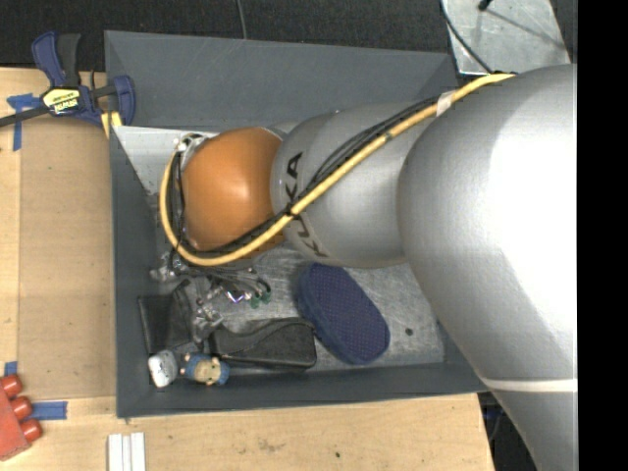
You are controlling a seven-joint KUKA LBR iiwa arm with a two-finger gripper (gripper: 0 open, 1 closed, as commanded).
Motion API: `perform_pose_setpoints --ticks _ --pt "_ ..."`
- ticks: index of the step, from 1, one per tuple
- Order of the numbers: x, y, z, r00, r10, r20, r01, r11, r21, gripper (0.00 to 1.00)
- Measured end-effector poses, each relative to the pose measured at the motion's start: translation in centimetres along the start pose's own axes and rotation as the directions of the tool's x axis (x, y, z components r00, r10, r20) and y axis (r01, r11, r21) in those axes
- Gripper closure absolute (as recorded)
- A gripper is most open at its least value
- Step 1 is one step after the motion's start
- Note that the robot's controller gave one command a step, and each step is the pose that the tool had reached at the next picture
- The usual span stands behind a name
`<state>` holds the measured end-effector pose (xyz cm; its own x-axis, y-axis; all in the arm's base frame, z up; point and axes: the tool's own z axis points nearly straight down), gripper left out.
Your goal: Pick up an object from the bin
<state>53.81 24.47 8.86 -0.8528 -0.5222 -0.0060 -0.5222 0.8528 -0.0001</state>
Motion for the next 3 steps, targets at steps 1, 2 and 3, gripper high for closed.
perform_pose_setpoints --ticks 1,2,3 --pt "2.5 0.5 0.7 0.955 -0.297 0.026 0.296 0.955 0.02 0.0" --pt "3.0 1.2 1.2 0.952 -0.307 0.012 0.306 0.952 0.005 1.0" --pt "5.0 -6.7 -7.3 0.935 -0.354 0.001 0.354 0.935 0.006 1.0"
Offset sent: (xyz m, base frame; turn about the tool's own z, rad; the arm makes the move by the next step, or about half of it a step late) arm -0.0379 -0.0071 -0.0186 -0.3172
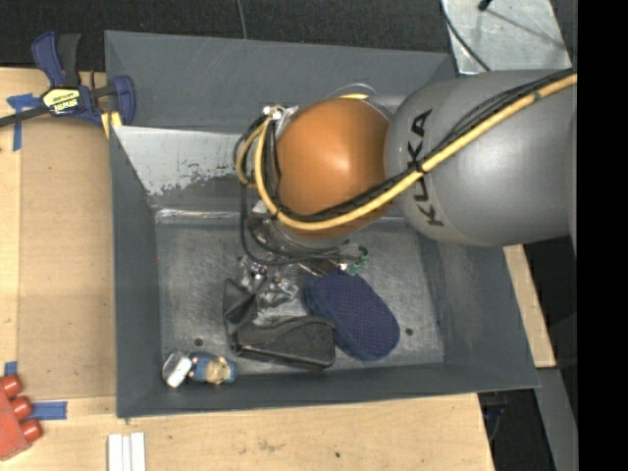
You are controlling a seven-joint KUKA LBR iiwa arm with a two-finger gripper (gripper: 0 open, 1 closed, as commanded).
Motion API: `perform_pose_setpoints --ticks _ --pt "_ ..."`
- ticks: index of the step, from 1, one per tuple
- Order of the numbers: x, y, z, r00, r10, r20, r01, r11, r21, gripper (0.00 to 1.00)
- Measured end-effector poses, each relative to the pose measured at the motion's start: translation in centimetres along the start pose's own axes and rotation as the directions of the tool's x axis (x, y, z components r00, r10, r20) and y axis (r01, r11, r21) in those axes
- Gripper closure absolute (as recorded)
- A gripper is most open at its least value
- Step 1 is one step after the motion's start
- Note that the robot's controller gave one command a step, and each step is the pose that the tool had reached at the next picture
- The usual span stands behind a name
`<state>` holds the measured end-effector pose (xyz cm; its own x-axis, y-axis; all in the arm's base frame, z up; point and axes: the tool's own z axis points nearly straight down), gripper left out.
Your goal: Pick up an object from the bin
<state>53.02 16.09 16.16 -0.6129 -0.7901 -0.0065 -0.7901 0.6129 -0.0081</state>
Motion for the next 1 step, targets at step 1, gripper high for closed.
perform_pose_setpoints --ticks 1 --pt "1.19 -0.65 -8.81 1.0 -0.024 0.003 0.024 1.0 0.0 1.0"
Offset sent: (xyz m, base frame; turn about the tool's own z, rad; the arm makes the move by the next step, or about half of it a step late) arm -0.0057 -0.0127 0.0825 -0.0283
